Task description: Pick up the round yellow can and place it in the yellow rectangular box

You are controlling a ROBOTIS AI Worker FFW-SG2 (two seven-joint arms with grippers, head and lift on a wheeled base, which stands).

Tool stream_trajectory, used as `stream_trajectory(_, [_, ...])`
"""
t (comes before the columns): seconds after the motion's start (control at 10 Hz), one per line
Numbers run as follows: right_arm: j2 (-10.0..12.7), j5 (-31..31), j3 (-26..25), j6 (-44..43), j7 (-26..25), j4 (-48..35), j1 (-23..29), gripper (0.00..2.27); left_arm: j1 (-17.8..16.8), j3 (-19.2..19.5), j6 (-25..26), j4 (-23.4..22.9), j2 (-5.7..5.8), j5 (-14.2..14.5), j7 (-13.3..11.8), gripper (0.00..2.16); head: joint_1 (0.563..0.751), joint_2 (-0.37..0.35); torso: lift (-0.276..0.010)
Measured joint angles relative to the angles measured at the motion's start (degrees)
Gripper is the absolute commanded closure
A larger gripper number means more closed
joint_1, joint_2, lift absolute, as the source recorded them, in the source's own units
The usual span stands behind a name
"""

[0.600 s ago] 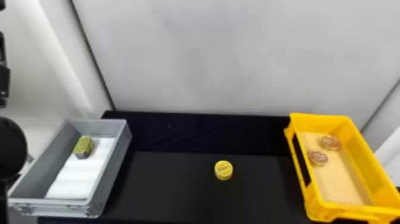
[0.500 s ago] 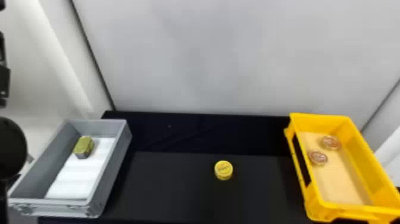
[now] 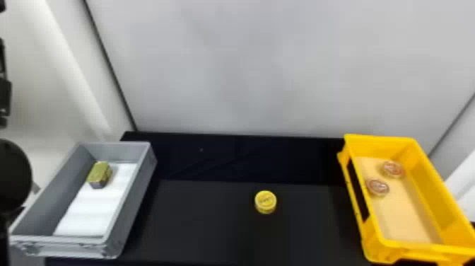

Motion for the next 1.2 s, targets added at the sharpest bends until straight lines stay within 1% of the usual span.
stream_trajectory(0.1, [0.2, -1.5, 0.0, 2.6, -0.9, -0.1, -0.1, 0.12, 0.1, 0.0, -0.1, 0.0, -0.02, 0.0, 0.0, 0.08, 0.694, 0.054, -0.003])
stream_trajectory(0.2, [1.0, -3.8, 0.0, 8.6, -1.0, -0.4, -0.9, 0.12, 0.2, 0.0, -0.1, 0.0, -0.04, 0.0, 0.0, 0.08, 0.694, 0.054, -0.003])
stream_trajectory(0.3, [2.4, -5.5, -0.2, 18.6, 2.4, -0.5, -3.1, 0.12, 0.3, -0.1, -0.1, 0.0, -0.04, 0.0, 0.0, 0.08, 0.694, 0.054, -0.003])
stream_trajectory(0.4, [4.4, -4.9, -0.5, 30.6, 11.1, 0.5, -6.2, 0.12, 0.3, -0.1, -0.1, 0.0, -0.05, 0.0, 0.0, 0.08, 0.694, 0.054, -0.003])
stream_trajectory(0.5, [5.9, -2.5, -0.5, 40.3, 21.8, 3.3, -9.1, 0.12, 0.4, -0.1, -0.1, 0.0, -0.08, 0.0, 0.0, 0.08, 0.694, 0.054, -0.003])
stream_trajectory(0.6, [6.6, 0.0, 0.1, 45.2, 30.0, 6.6, -10.4, 0.12, 0.4, -0.2, -0.1, 0.1, -0.13, 0.0, 0.0, 0.08, 0.694, 0.054, -0.003])
stream_trajectory(0.7, [7.1, 3.3, 1.2, 47.5, 37.7, 10.4, -10.3, 0.12, 0.6, -0.3, -0.1, 0.1, -0.26, 0.1, 0.0, 0.08, 0.694, 0.054, -0.003])
stream_trajectory(0.8, [7.7, 7.3, 3.0, 48.0, 44.0, 13.8, -9.0, 0.11, 0.7, -0.4, -0.1, 0.1, -0.36, 0.2, 0.0, 0.08, 0.694, 0.054, -0.003])
stream_trajectory(1.0, [9.3, 13.2, 5.5, 47.7, 52.0, 18.3, -4.1, 0.12, 1.2, -0.6, -0.1, 0.2, -0.73, 0.5, -0.1, 0.08, 0.694, 0.054, -0.003])
stream_trajectory(1.1, [10.9, 15.9, 5.2, 47.5, 55.3, 20.0, -0.8, 0.12, 1.4, -1.0, -0.1, 0.4, -0.98, 0.6, -0.1, 0.08, 0.694, 0.054, -0.003])
stream_trajectory(1.2, [12.8, 18.7, 3.8, 47.3, 57.6, 21.5, 2.6, 0.12, 1.5, -1.3, -0.1, 0.6, -1.24, 0.7, -0.1, 0.08, 0.694, 0.054, -0.003])
